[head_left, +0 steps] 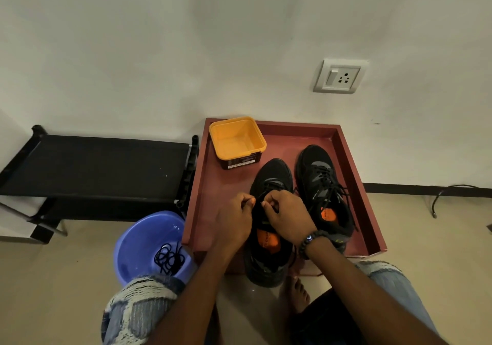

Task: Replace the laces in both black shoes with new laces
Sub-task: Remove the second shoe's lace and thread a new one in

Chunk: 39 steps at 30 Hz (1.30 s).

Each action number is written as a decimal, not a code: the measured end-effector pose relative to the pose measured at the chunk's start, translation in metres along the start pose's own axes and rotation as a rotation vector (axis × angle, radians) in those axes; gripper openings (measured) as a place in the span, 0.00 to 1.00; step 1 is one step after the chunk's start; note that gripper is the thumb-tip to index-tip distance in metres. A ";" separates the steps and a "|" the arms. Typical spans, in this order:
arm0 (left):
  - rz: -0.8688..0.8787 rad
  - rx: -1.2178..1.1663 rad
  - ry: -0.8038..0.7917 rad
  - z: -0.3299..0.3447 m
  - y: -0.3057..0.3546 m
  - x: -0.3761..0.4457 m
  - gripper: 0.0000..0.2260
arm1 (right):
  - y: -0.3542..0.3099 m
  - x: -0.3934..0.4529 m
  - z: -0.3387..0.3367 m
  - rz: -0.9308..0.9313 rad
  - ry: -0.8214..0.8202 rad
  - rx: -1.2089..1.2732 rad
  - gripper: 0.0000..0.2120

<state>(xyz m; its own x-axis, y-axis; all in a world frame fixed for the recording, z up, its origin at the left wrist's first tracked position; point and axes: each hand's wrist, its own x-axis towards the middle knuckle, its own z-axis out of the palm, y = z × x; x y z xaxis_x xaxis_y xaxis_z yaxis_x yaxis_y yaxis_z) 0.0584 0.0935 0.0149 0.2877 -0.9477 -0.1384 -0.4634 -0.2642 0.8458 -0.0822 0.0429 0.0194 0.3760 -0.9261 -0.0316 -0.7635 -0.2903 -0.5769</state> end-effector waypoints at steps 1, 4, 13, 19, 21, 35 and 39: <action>-0.008 -0.009 0.005 0.000 0.000 0.001 0.07 | -0.001 0.000 0.000 -0.002 -0.003 -0.003 0.05; -0.037 -0.037 -0.010 0.001 -0.003 0.003 0.07 | -0.001 0.001 0.000 0.007 0.010 0.002 0.05; -0.071 -0.183 -0.121 0.002 -0.014 0.008 0.12 | 0.000 -0.003 0.006 0.089 0.060 0.071 0.04; -0.065 -0.149 -0.084 0.007 -0.016 0.015 0.06 | 0.007 -0.008 -0.002 0.085 0.044 0.265 0.04; -0.046 -0.110 -0.071 0.010 -0.014 0.016 0.05 | 0.007 -0.006 -0.005 0.069 -0.004 0.304 0.12; -0.382 -0.583 0.239 -0.031 0.000 0.019 0.08 | 0.009 -0.006 -0.002 0.064 0.023 0.075 0.26; -0.001 0.071 -0.103 -0.013 -0.014 0.016 0.13 | 0.009 -0.001 -0.006 0.030 0.011 0.010 0.26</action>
<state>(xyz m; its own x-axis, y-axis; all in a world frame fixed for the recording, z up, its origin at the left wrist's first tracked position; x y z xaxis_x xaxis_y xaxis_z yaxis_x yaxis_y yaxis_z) 0.0803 0.0846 0.0079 0.2025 -0.9597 -0.1947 -0.5226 -0.2741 0.8073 -0.0924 0.0396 0.0196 0.3473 -0.9369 -0.0396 -0.7691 -0.2604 -0.5836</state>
